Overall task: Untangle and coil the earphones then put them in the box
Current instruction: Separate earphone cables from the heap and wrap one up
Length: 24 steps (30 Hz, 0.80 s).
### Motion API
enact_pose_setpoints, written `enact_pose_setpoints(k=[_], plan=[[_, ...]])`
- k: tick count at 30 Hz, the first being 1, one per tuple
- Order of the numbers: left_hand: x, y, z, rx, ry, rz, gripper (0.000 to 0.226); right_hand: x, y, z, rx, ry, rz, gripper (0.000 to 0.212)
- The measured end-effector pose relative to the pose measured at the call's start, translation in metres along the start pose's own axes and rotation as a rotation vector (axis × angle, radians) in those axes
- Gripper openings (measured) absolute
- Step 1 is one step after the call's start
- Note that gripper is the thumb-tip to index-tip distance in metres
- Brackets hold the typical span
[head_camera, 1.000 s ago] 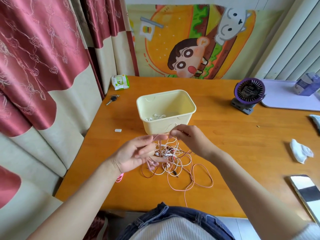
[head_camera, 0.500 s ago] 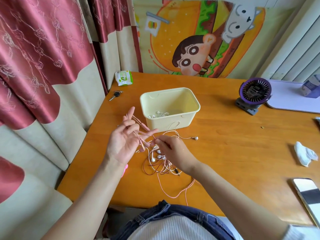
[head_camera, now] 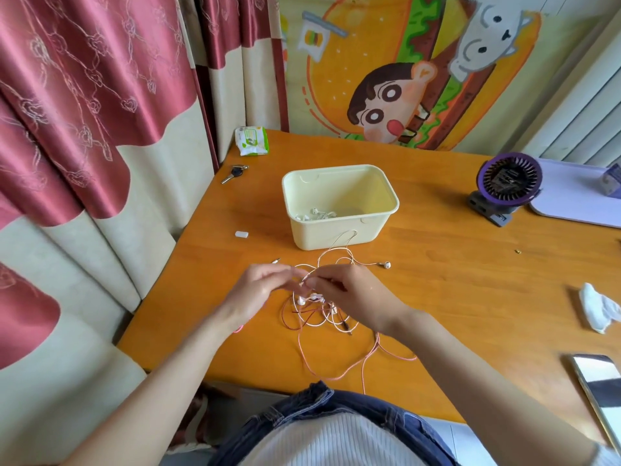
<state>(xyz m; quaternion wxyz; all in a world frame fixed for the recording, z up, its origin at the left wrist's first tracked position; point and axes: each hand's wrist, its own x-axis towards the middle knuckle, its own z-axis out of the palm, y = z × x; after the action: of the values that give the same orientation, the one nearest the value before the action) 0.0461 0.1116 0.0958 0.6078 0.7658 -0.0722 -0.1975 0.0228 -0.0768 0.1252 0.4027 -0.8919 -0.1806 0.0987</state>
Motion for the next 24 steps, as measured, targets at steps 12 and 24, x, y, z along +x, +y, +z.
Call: enact_pose_setpoints(k=[12, 24], plan=[[-0.010, -0.002, -0.014, -1.153, -0.453, -0.007, 0.028, 0.022, 0.012, 0.012, 0.069, 0.073, 0.094, 0.028], [-0.007, 0.021, -0.014, -1.138, 0.195, 0.040, 0.043, 0.004, 0.004, 0.027, -0.002, -0.081, -0.006, 0.025]])
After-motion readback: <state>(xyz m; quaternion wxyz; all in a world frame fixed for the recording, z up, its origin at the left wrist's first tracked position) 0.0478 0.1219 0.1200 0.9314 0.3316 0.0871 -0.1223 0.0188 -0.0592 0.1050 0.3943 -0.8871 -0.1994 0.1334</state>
